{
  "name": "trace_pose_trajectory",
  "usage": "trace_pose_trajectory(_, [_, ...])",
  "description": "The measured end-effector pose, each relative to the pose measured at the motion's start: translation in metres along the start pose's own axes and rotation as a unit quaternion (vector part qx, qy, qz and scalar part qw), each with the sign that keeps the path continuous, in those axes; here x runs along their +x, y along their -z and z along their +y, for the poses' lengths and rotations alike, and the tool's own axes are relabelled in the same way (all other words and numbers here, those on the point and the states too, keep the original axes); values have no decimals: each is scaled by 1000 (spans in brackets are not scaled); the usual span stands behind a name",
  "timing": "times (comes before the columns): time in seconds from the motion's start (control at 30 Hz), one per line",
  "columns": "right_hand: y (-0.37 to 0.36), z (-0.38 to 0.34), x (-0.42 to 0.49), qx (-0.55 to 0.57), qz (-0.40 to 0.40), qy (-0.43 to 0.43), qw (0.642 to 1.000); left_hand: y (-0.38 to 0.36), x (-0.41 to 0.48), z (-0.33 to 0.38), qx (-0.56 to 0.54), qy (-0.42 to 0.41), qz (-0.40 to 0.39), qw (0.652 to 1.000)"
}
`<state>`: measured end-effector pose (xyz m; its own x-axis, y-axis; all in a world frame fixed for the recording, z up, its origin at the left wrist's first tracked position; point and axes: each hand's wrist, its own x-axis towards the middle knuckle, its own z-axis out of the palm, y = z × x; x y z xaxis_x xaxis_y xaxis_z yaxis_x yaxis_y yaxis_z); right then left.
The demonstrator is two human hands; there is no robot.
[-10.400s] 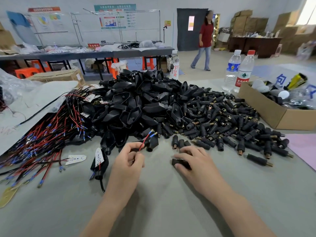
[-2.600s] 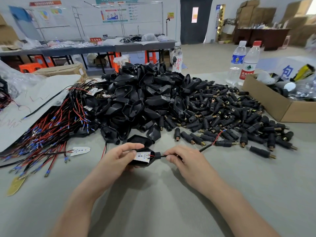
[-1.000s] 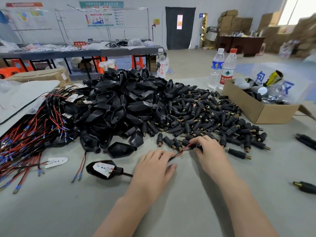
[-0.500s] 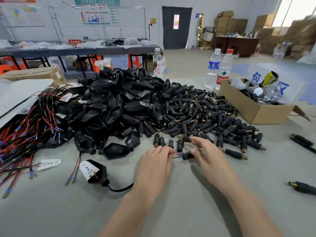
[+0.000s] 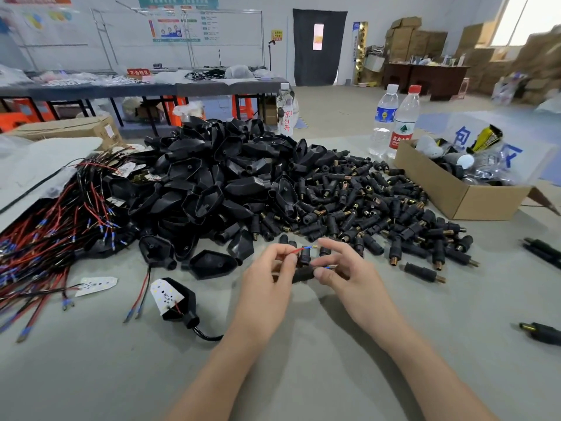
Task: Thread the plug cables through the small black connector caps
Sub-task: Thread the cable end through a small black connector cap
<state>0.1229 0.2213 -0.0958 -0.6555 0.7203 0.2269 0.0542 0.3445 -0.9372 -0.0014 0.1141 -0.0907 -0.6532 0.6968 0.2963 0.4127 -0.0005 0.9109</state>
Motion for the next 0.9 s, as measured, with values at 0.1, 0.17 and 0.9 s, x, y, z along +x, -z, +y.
trace_pose_trajectory(0.1, [-8,-5,0,102,-5,-17,995,7,-4,5,-88,31,-29,995])
trace_pose_trajectory(0.17, [-10,-7,1,181,5,-38,983,11,-3,8,-108,37,-24,993])
trace_pose_trajectory(0.9, [-13,-14,2,339,43,-125,931,34,-6,18,-121,9,-56,991])
